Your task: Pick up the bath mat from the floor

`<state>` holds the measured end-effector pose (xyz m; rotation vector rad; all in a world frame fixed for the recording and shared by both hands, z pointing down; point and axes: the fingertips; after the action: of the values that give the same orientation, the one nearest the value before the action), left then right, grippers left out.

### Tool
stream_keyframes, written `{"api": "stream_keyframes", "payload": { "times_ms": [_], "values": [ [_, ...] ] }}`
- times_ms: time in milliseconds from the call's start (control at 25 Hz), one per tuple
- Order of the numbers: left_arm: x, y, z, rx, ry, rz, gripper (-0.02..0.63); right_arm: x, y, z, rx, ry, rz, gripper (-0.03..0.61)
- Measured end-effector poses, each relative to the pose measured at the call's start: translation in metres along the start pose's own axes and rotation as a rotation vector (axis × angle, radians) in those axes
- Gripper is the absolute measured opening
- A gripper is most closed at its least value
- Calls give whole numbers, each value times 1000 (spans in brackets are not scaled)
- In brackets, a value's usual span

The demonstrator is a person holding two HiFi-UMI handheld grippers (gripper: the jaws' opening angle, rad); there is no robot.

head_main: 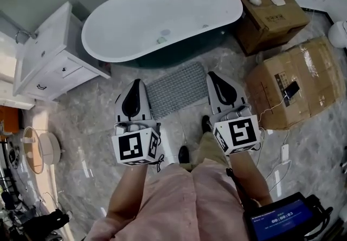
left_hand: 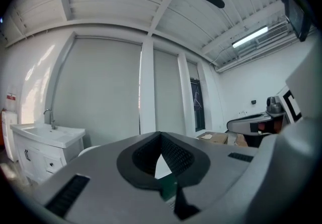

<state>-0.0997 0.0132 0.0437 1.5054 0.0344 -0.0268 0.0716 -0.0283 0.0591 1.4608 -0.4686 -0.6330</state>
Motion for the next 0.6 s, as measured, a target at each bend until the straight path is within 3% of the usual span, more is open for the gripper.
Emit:
{"api": "stream_keyframes", "payload": {
  "times_ms": [280,600],
  "values": [
    [16,6,58,-40,-58,34,25,61,21,43,-27,-58,27,17],
    [25,-10,102,-28,-167,57,25,112,25,90,-10,-144,48,17]
  ]
}}
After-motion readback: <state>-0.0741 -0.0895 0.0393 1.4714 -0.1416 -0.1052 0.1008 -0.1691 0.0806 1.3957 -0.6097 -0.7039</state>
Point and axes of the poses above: the fingertips, and each gripper's own axes: z forward along the fingers, x to its right, y out of its underside, and after that the axes turned 6 degrees about -z, right-handed
